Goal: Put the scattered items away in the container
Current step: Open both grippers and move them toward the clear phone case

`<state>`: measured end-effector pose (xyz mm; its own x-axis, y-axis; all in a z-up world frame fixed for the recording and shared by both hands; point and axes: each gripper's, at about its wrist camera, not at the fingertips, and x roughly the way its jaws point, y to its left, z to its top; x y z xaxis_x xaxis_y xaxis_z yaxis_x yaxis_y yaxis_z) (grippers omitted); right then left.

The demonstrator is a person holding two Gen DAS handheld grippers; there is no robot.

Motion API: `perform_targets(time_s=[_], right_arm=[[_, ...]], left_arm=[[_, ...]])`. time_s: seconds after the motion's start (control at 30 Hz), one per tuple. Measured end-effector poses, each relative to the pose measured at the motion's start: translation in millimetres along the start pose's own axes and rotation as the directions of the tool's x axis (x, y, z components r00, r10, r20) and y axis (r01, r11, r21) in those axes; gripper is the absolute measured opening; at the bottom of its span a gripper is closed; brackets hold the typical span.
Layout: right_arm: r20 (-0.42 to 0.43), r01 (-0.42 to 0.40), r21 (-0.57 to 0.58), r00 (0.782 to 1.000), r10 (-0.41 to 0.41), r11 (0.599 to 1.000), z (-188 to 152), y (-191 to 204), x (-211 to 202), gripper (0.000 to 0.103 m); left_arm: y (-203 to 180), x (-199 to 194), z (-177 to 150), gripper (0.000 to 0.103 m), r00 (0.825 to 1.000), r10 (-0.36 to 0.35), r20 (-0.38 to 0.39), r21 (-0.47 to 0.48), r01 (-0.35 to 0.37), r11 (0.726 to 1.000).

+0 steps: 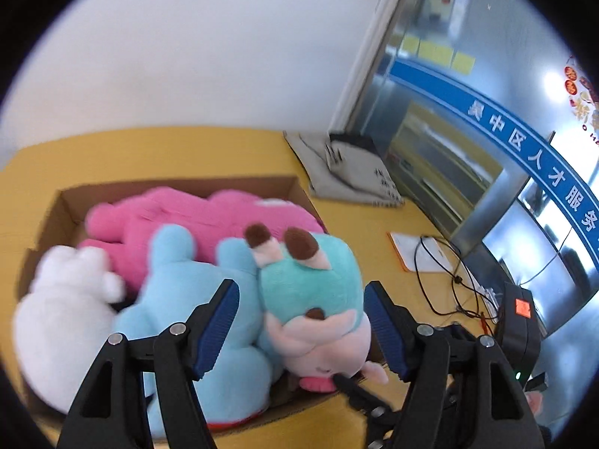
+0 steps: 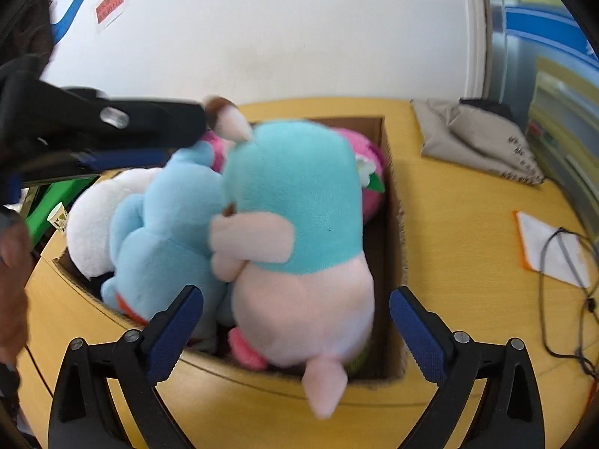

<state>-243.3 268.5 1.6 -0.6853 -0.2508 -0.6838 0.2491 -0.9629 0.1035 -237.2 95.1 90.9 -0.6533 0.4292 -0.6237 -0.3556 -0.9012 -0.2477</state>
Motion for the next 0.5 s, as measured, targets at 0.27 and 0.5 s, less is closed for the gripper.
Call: perform_targets(time_s=[0.27,0.5], right_arm=[[0.036,0.084,0.048,0.996,-0.086,0.995,-30.6,34.0,-73.7,0.102],[0.1,0.126,-0.007,0.987,-0.125,0.992,-46.7,70.0,-121.7,0.102]], left_arm=[[32.6,-121.8,-61.1,0.077,0.973,0.192,0.129,0.036,-0.198,0.98],[41.2,-169.5,-106.4,0.077,0.957,0.257,0.138,-0.023,-0.256,0.966]])
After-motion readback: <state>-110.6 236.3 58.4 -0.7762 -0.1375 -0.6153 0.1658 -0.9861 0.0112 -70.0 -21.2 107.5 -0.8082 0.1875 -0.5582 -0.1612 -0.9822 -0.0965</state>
